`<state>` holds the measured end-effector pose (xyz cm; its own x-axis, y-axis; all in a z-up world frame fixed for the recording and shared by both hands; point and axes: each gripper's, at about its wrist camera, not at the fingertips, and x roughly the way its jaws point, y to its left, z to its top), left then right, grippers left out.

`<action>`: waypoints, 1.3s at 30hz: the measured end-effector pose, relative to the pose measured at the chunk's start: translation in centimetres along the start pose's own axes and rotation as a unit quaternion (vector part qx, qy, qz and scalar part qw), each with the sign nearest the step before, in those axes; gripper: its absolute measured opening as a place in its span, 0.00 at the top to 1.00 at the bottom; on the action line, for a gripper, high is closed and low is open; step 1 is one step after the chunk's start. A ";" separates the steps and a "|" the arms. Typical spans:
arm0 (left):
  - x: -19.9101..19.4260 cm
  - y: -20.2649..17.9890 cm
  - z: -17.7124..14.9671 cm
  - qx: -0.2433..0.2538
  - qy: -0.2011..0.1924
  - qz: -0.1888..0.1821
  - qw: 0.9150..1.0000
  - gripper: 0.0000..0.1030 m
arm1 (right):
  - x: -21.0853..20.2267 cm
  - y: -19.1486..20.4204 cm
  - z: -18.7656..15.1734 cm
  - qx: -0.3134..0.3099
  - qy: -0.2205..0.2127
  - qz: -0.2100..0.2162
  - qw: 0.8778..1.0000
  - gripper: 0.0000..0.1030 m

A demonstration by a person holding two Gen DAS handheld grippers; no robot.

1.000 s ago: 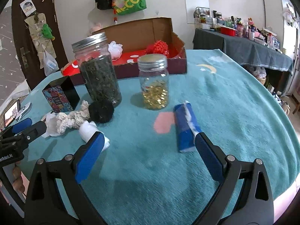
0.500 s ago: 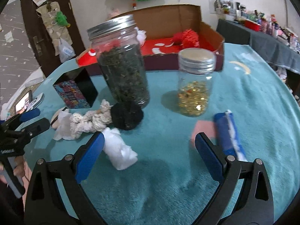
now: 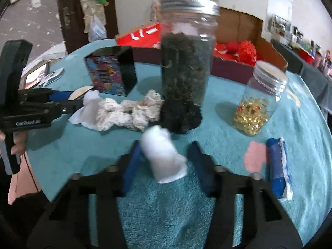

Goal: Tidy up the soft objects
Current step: 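Grasp the beige round powder puff with the left tool while the right tool grasps the white cotton wad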

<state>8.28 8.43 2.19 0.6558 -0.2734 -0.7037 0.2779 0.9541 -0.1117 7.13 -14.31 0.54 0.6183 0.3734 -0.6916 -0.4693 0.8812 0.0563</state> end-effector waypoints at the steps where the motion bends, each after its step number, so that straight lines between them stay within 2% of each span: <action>1: -0.2 0.0 0.0 -0.003 -0.003 -0.004 1.000 0.74 | -0.2 0.0 -0.1 0.001 -0.002 0.003 1.000 0.81; 4: -0.8 0.0 0.1 -0.012 -0.012 -0.005 1.000 0.79 | -0.9 0.0 -0.2 -0.006 -0.011 0.000 1.000 0.82; 11: -4.0 -0.4 1.1 -0.016 -0.051 0.006 0.999 0.81 | -2.9 -0.2 0.2 -0.011 -0.032 0.000 0.999 0.82; 17: -5.6 -3.1 2.2 -0.001 -0.073 -0.049 0.996 0.81 | -4.5 -0.7 0.9 -0.001 -0.053 -0.006 0.999 0.82; 24: -3.4 -7.3 3.1 0.023 -0.053 -0.111 0.992 0.81 | -5.2 -2.0 1.8 0.016 -0.059 -0.011 0.998 0.82; 30: -2.1 -8.6 3.5 0.029 -0.039 -0.128 0.991 0.81 | -5.3 -3.1 2.4 0.018 -0.060 -0.014 0.998 0.82; 39: -1.7 -8.5 3.4 0.026 -0.031 -0.130 0.991 0.81 | -4.7 -3.6 2.3 0.027 -0.055 -0.008 0.998 0.82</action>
<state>7.23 0.38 6.74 0.5987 -0.5181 -0.6108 0.4785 0.8429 -0.2460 7.34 -18.61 5.22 0.6919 0.3867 -0.6097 -0.4261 0.9004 0.0876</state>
